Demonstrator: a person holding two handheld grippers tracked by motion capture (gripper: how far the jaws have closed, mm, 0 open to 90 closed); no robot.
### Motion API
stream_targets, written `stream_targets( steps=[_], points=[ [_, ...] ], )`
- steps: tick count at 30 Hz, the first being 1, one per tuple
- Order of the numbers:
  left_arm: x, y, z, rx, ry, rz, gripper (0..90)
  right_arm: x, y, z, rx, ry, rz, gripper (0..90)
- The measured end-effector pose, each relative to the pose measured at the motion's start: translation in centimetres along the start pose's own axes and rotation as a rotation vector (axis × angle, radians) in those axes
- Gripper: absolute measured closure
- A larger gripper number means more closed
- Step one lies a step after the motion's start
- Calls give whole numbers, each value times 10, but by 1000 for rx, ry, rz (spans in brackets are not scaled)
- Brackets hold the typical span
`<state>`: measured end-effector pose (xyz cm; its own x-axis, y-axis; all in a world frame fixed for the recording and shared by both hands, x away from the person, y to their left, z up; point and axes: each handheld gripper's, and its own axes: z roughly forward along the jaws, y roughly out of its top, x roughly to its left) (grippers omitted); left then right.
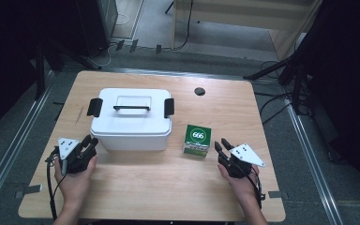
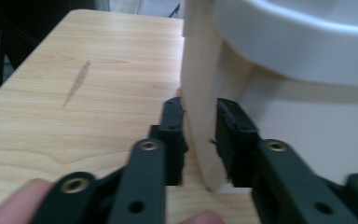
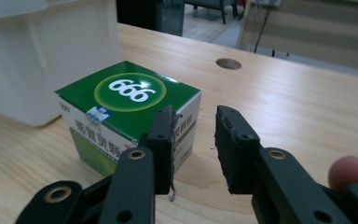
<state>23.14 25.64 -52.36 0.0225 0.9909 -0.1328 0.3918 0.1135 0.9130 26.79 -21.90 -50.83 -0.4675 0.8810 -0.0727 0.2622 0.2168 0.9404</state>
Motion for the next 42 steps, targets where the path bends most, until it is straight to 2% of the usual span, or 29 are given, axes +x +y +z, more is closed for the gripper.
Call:
stream_targets(
  steps=[1, 2, 3, 5, 6, 8, 10, 11, 14, 16, 17, 18, 19, 20, 21, 22, 24, 26, 27, 28, 29, 32, 33, 34, 37, 38, 40, 41, 42],
  points=[
    [0, 0, 0, 0, 0, 0, 629, 0, 0, 0, 0, 0, 0, 665],
    [3, -3, -4, -3, 23, 17, 629, 0, 1, -1, 7, 5, -19, 639],
    [8, -7, -8, 8, 29, 14, 537, -3, 5, -3, 23, 27, -21, 559],
    [11, -9, -10, 14, 25, 14, 508, -5, 7, -4, 34, 28, -17, 539],
    [15, -12, -14, 26, 30, 23, 440, -8, 12, -5, 54, -11, -24, 487],
    [17, -13, -15, 23, 40, 34, 385, -9, 16, -5, 67, -40, -57, 455],
    [20, -16, -18, 20, 57, 46, 362, -10, 18, -6, 72, -42, -60, 455],
    [22, -19, -18, 18, 52, 35, 341, -12, 21, -6, 83, -33, -53, 453],
    [26, -24, -14, 54, 67, 64, 267, -16, 28, -5, 115, -11, -76, 351],
    [27, -25, -12, 64, 69, 70, 209, -19, 32, -2, 160, 12, -84, 249],
    [25, -25, -13, 63, 74, 83, 173, -23, 36, 1, 199, 31, -90, 193],
    [25, -25, -13, 63, 74, 83, 153, -25, 37, 3, 210, 38, -92, 180],
    [22, -27, -13, 58, 102, 101, 131, -28, 39, 4, 223, 49, -91, 176],
    [22, -27, -13, 58, 102, 101, 123, -32, 40, 6, 237, 70, -89, 180],
    [20, -28, -13, 62, 104, 112, 123, -32, 40, 6, 237, 70, -89, 180],
    [18, -29, -12, 64, 107, 123, 110, -35, 42, 7, 249, 97, -92, 179],
    [18, -29, -11, 65, 102, 130, 105, -41, 47, 11, 270, 137, -139, 172],
    [19, -29, -11, 61, 99, 117, 103, -45, 54, 15, 298, 170, -193, 164],
    [20, -30, -14, 37, 80, 116, 86, -48, 62, 17, 317, 200, -235, 164],
    [20, -30, -14, 37, 80, 116, 68, -48, 62, 17, 317, 200, -235, 164],
    [22, -30, -16, 27, 58, 111, 68, -49, 65, 18, 324, 213, -249, 164],
    [24, -30, -15, 29, 75, 79, 40, -52, 81, 24, 381, 269, -329, 164],
    [24, -30, -15, 29, 75, 79, 40, -52, 81, 24, 381, 269, -329, 164],
    [24, -30, -15, 32, 78, 81, 40, -53, 87, 27, 392, 298, -340, 164],
    [23, -30, -15, 30, 89, 86, 40, -53, 94, 30, 406, 314, -361, 164],
    [23, -30, -14, 28, 92, 85, 40, -52, 98, 34, 426, 333, -387, 165],
    [24, -30, -14, 26, 90, 85, 40, -52, 100, 36, 434, 338, -391, 165],
    [24, -30, -15, 19, 96, 83, 40, -52, 101, 39, 450, 356, -395, 163],
    [24, -30, -16, 9, 103, 85, 40, -51, 104, 42, 470, 366, -415, 163]
  ],
)
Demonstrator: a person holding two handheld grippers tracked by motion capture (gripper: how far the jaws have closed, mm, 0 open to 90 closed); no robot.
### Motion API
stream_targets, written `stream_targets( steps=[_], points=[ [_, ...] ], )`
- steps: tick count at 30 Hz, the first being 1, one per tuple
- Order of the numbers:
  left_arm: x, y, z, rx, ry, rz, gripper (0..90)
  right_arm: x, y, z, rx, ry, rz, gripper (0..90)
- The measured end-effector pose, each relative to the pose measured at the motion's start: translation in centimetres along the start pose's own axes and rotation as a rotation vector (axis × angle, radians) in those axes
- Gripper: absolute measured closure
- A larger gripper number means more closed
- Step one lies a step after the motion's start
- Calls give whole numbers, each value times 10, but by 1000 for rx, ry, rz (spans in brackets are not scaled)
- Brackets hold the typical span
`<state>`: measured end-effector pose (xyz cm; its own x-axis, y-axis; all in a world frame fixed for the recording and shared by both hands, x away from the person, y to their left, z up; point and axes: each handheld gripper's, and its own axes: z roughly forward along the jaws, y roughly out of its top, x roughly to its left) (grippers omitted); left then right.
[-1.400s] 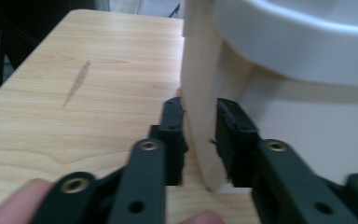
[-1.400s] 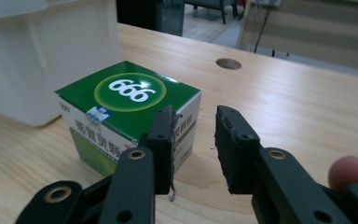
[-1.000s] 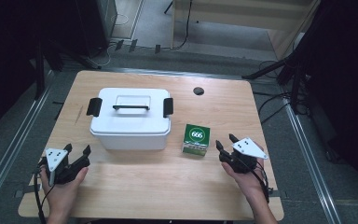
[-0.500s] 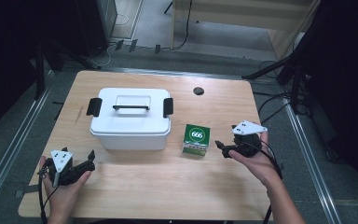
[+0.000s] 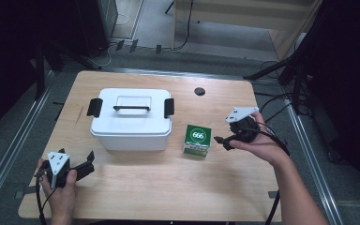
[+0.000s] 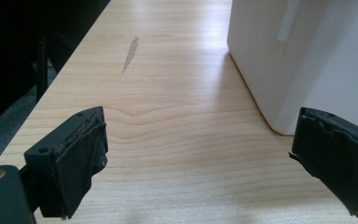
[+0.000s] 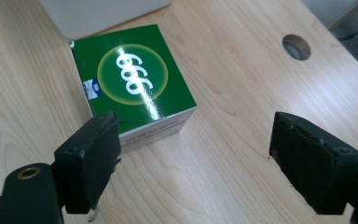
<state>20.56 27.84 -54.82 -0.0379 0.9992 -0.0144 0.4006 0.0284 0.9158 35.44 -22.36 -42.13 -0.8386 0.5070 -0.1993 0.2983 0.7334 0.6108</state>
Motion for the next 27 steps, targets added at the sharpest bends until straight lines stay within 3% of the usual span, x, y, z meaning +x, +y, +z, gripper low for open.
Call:
stream_targets(
  steps=[5, 9, 14, 27],
  points=[
    [0, 0, 0, -7, 14, -6, 40, -2, 21, 1, 82, 66, -66, 160],
    [-2, 0, 1, 2, 14, 23, 41, -4, 49, -3, 73, 75, -115, 163],
    [0, 0, 1, 9, -1, 9, 41, -6, 69, -1, 88, 95, -152, 168],
    [-5, 0, 4, 38, -23, 51, 41, -3, 106, 6, 133, 144, -219, 195]
  ],
)
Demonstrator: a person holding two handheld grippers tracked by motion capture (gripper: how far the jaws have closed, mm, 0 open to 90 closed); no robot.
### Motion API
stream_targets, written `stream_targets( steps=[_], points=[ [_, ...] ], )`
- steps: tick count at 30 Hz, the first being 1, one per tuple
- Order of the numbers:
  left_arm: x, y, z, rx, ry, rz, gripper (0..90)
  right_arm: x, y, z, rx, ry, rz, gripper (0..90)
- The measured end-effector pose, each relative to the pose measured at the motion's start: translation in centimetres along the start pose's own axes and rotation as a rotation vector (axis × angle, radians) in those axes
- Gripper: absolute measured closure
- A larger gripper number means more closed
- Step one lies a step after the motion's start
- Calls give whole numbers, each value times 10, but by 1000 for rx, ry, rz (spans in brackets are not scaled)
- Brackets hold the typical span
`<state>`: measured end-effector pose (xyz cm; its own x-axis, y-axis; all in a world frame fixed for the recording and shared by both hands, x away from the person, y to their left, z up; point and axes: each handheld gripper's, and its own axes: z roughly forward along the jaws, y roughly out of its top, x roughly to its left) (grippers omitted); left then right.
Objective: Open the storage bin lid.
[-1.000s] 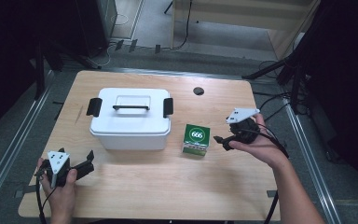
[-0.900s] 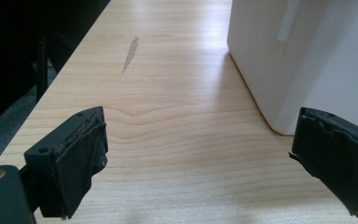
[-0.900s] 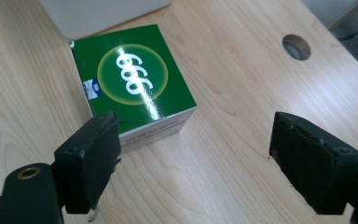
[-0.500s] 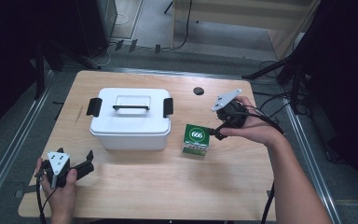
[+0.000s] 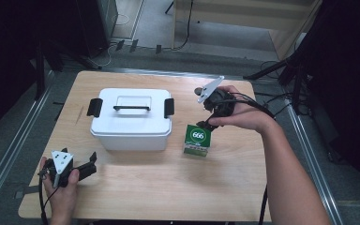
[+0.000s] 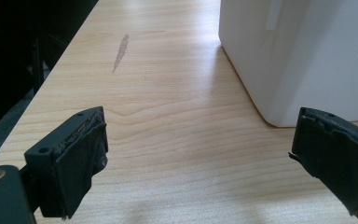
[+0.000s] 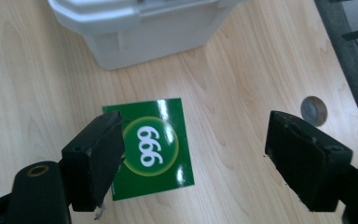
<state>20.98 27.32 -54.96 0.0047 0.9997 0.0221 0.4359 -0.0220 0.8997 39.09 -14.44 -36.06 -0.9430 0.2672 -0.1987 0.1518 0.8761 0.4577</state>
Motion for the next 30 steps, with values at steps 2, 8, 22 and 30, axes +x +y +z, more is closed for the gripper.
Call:
stream_targets(
  steps=[2, 8, 22, 30],
  points=[
    [-1, 0, 0, -4, 5, 6, 41, 1, 7, 0, 1, 13, -5, 194],
    [-3, 0, 1, 5, 10, 18, 41, 4, 30, 2, 8, 19, -47, 174],
    [-5, 0, 2, 16, 16, 32, 41, 15, 71, 16, 24, 38, -107, 204],
    [-3, 0, 2, 18, 13, 21, 41, 20, 93, 25, 32, 38, -150, 275]
  ],
)
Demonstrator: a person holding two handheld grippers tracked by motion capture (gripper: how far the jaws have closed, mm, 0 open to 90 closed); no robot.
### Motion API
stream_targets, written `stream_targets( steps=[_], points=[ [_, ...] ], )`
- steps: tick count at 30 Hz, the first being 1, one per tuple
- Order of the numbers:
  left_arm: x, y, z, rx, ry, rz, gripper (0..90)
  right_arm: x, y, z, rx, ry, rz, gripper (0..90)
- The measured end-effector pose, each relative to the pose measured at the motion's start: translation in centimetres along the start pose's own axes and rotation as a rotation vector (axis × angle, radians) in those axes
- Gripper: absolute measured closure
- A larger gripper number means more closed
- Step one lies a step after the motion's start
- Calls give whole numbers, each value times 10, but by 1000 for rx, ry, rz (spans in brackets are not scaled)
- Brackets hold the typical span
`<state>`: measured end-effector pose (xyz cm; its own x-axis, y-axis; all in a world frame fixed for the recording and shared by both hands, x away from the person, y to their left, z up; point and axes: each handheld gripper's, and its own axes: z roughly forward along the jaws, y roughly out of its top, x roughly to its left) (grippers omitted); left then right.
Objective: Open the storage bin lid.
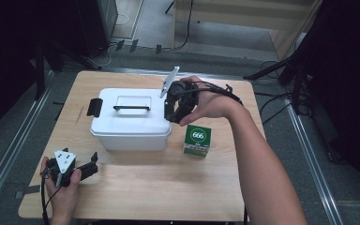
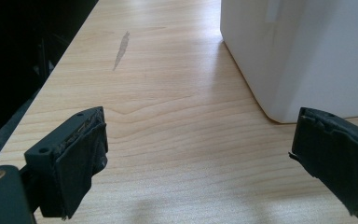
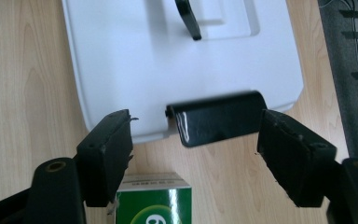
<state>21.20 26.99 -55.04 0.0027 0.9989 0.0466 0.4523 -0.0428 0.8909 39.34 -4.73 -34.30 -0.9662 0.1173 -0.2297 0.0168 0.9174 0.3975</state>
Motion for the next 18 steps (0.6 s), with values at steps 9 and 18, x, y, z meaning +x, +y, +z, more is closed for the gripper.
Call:
stream_targets(
  steps=[9, 18],
  points=[
    [2, 0, 1, 9, -12, -21, 41, 1, 22, 11, -7, 17, -20, 379],
    [2, 2, 4, 21, -6, -26, 41, 2, 41, 22, 12, 34, -58, 459]
  ],
)
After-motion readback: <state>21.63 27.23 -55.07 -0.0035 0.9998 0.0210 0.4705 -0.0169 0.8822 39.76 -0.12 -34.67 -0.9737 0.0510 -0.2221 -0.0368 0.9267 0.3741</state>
